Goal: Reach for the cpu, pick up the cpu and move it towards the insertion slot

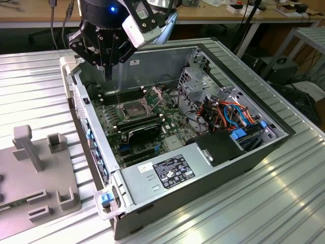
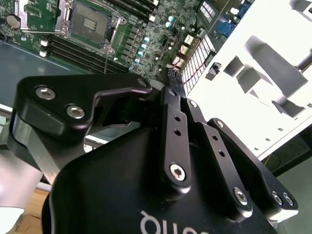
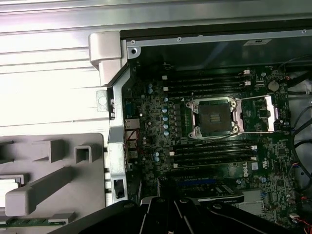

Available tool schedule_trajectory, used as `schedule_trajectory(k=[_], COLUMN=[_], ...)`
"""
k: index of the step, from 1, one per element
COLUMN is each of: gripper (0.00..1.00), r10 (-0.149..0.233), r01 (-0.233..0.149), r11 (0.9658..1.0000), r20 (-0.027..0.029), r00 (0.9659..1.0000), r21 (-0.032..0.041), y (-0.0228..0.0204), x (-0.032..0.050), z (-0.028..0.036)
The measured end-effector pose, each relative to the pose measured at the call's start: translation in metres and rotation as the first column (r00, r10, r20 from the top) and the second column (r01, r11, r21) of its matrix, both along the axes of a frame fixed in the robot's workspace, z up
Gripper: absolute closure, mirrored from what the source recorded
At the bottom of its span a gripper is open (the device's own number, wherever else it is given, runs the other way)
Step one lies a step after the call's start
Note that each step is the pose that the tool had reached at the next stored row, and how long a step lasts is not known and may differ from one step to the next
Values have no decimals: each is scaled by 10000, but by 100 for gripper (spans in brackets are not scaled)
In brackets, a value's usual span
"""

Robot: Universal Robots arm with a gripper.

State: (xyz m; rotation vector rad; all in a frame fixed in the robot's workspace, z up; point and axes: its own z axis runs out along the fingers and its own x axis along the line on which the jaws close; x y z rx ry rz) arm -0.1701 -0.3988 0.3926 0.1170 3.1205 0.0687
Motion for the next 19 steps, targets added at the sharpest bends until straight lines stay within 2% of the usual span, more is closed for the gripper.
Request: schedule_trajectory(k=[8, 19], gripper=[89, 89], r10=[0, -1], r01=[0, 1], r11=[10000, 10000], r20=[1, 0], r00=[10000, 10000], r21=[1, 0], y=[0, 0], x=[-55, -79], z=[0, 0])
